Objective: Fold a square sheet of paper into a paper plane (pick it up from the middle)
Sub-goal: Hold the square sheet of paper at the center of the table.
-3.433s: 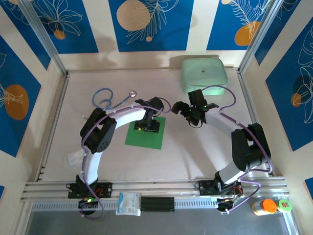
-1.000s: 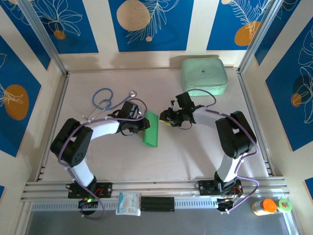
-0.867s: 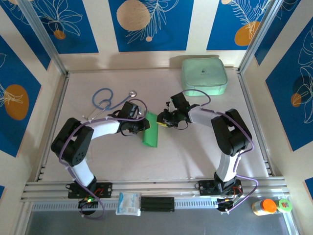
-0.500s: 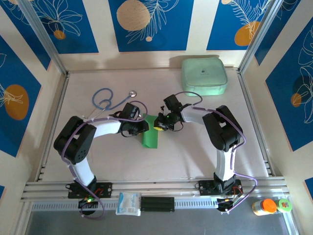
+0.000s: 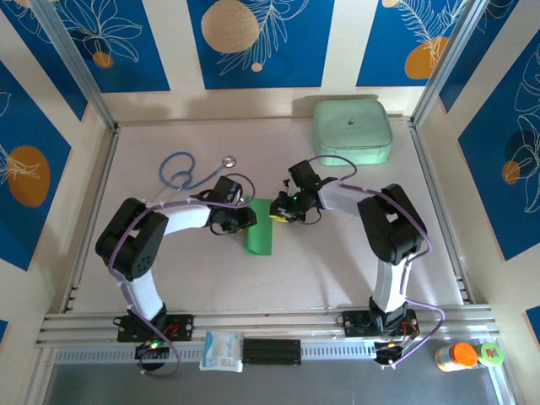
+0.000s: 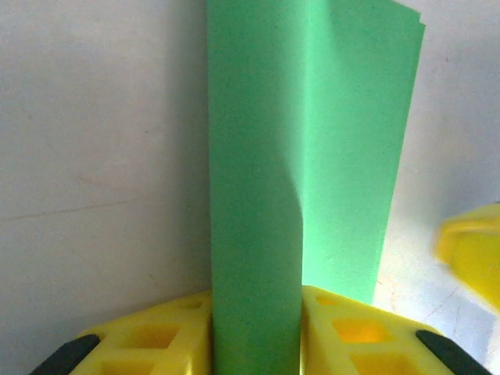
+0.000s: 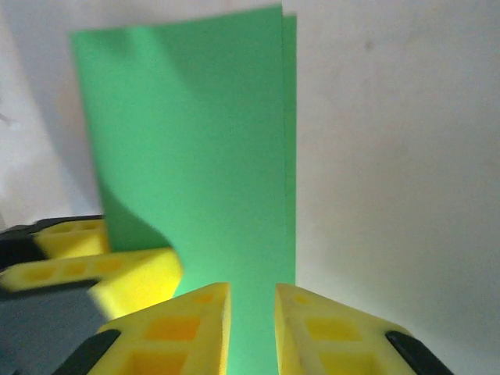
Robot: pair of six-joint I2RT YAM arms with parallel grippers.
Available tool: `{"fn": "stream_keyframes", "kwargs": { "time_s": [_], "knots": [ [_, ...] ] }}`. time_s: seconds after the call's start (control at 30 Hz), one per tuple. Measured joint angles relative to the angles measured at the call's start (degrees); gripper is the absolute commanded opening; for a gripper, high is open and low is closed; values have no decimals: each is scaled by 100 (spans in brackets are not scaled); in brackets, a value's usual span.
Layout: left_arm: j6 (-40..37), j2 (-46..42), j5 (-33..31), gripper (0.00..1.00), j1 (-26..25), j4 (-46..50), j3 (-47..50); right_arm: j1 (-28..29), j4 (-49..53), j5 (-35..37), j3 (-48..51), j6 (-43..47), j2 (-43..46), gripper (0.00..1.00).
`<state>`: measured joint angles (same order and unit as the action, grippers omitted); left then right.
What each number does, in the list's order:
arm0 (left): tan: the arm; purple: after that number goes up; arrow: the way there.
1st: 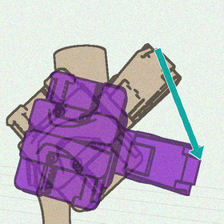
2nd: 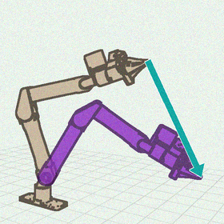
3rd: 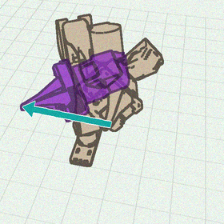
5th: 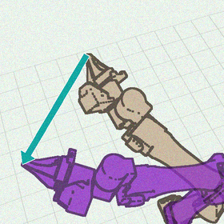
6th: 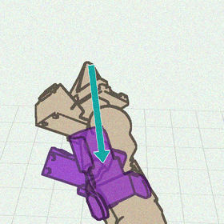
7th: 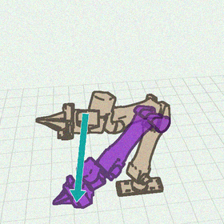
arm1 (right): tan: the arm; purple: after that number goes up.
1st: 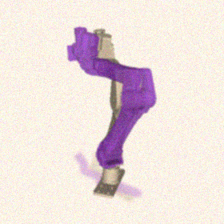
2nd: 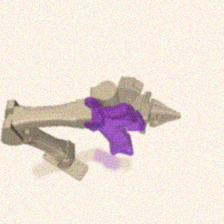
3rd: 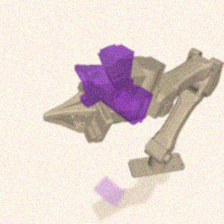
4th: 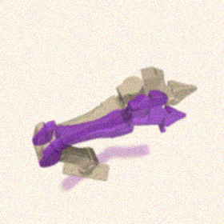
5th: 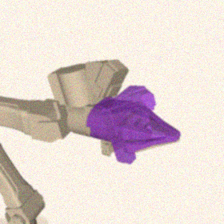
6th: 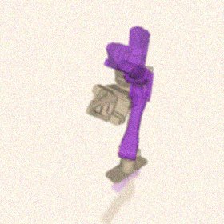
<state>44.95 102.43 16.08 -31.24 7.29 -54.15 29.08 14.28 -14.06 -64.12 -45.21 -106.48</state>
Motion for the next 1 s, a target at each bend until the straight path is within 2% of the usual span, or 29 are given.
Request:
{"fn": "stream_keyframes", "kwargs": {
  "time_s": [0.2, 1.0],
  "knots": [
    [-2, 96, -26, 33, -7, 229, -162, -254, -212, 258, 131, -50, 610, 24],
    [-352, 278, 17, 33, -52, 437, -304, -304, -271, 337, 289, -127, 424, 23]
  ]
}}
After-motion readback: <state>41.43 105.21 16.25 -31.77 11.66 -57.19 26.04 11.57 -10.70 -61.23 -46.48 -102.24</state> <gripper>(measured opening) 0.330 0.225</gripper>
